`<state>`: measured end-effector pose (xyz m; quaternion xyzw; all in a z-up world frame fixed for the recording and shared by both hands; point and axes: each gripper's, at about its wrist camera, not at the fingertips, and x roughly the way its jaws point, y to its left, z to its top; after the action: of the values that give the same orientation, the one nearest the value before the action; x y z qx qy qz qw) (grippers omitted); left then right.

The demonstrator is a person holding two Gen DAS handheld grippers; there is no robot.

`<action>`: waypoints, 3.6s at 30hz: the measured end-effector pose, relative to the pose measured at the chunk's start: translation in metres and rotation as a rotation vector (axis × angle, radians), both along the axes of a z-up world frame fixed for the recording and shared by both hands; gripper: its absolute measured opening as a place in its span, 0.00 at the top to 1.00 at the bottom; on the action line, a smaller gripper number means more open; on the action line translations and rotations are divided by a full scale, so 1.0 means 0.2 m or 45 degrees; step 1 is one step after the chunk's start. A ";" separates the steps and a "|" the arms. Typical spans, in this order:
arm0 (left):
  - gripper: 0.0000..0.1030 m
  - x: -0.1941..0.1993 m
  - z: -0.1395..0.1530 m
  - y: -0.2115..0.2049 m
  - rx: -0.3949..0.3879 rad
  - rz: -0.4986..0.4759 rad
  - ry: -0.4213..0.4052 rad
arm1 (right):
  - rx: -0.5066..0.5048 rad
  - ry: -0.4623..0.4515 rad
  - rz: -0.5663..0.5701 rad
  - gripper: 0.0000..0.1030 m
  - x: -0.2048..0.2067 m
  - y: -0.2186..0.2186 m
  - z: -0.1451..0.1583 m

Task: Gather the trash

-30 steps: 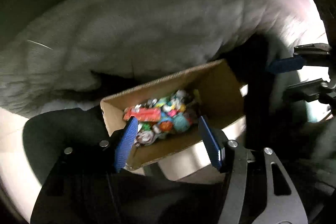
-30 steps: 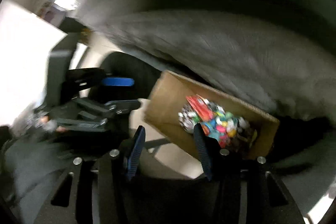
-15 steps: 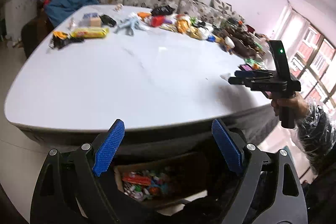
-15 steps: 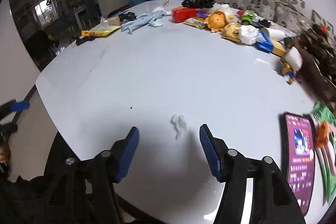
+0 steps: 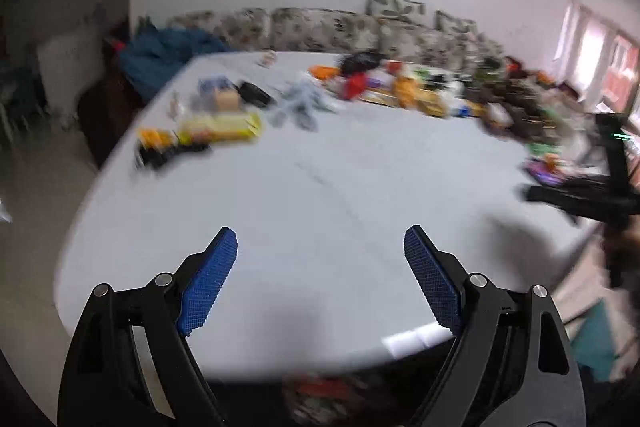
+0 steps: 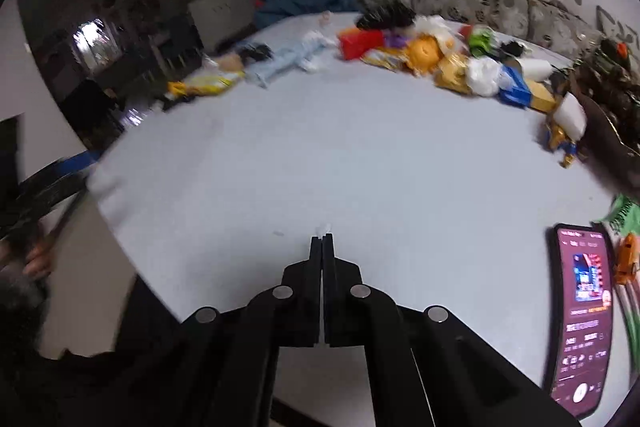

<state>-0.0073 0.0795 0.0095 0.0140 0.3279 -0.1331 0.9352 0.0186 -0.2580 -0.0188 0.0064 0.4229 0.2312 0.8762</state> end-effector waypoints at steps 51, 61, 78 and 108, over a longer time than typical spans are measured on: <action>0.94 0.39 0.15 -0.13 0.331 -0.213 -0.041 | 0.206 0.079 0.154 0.96 -0.11 0.18 0.05; 0.95 -0.64 0.13 -0.31 0.126 -0.338 0.069 | 0.203 0.183 0.334 0.96 -0.59 0.26 -0.06; 0.35 -0.55 -1.07 -0.47 0.271 -0.474 0.706 | -0.051 0.569 0.314 0.52 -0.51 0.43 -0.89; 0.13 0.22 0.35 -0.26 0.052 0.232 -0.069 | 0.094 -0.655 -0.229 0.05 -0.19 0.11 0.73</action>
<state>0.0369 0.0278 0.0797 0.0069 0.3050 -0.0402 0.9515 -0.0187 -0.2362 0.1271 0.0169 0.1753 0.1615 0.9710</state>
